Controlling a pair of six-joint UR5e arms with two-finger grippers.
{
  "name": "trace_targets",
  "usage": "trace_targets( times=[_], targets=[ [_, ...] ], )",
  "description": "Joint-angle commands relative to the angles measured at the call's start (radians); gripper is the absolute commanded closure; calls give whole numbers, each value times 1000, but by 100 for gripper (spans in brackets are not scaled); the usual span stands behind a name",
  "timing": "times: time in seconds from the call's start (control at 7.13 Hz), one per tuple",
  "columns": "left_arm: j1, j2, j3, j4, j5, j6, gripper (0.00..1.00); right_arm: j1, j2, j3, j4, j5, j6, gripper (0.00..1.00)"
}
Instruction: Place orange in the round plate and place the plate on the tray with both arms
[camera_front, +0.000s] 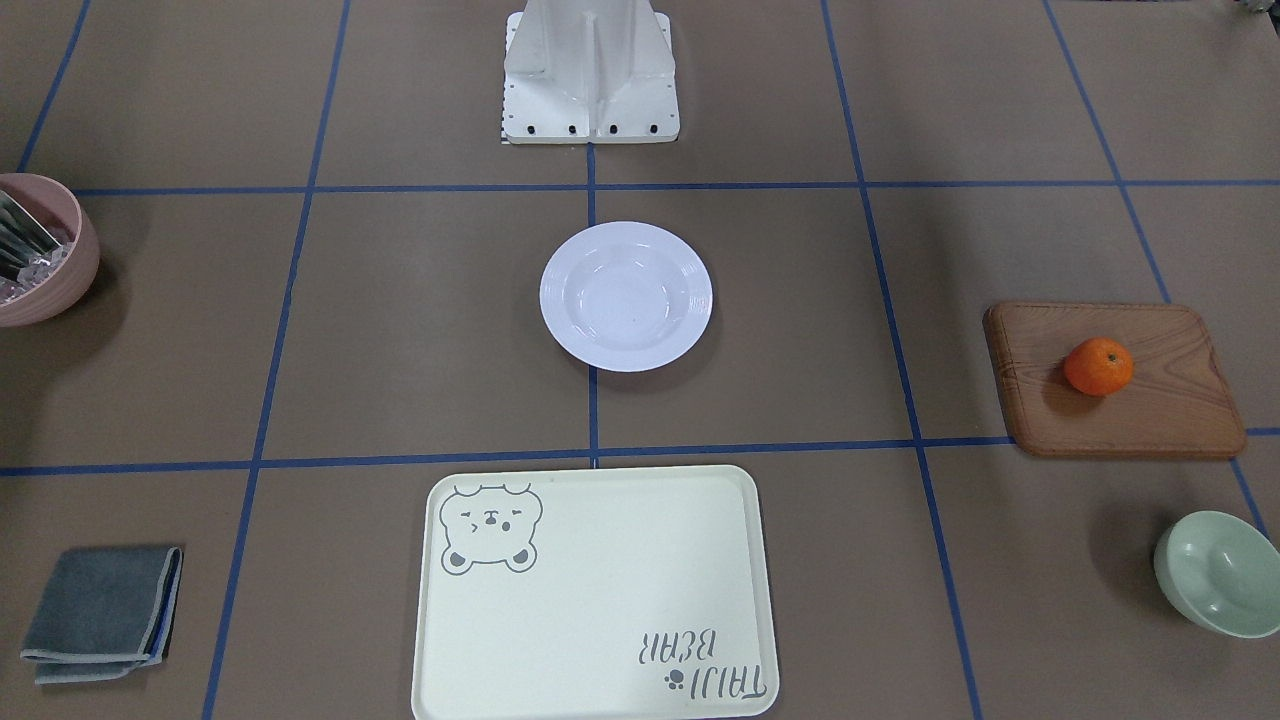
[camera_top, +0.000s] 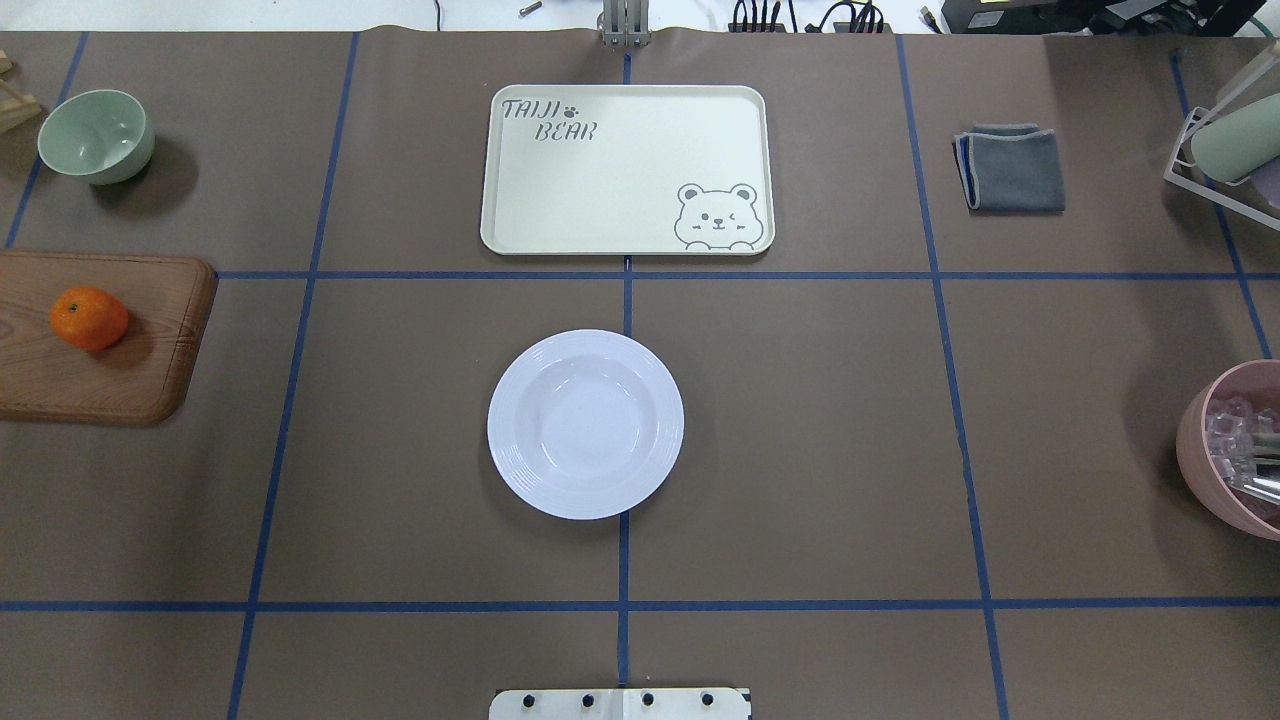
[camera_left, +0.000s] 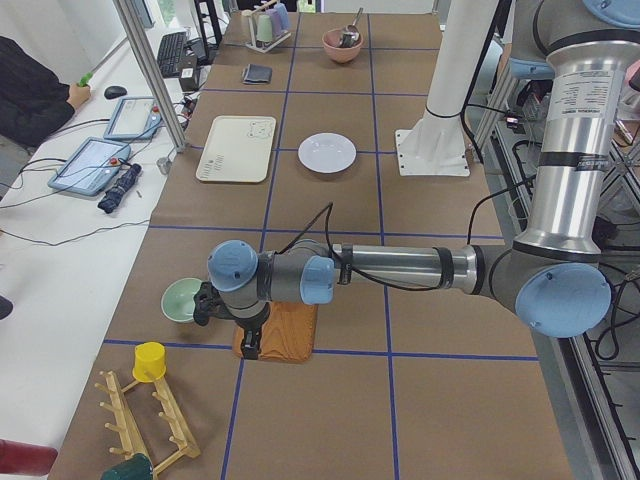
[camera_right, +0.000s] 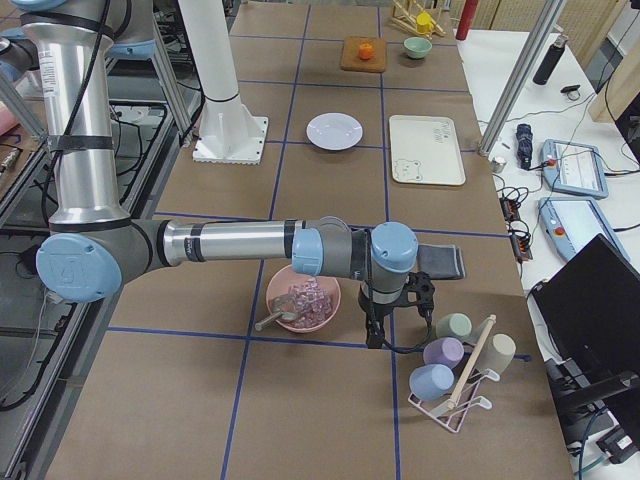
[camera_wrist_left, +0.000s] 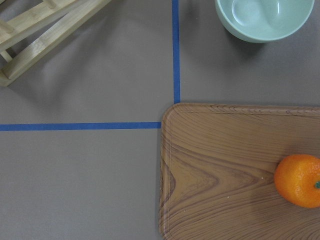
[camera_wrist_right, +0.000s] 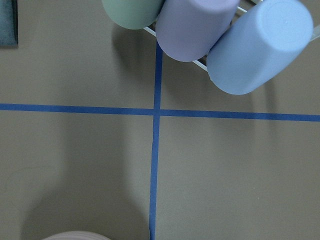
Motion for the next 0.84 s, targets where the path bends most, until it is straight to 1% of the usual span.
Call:
trace_targets(
  times=[0.0, 0.7],
  targets=[
    [1, 11, -12, -3, 27, 7, 2, 0, -4, 1, 0, 3, 0, 0],
    [0, 6, -9, -3, 32, 6, 2, 0, 7, -5, 1, 0, 0, 0]
  ],
)
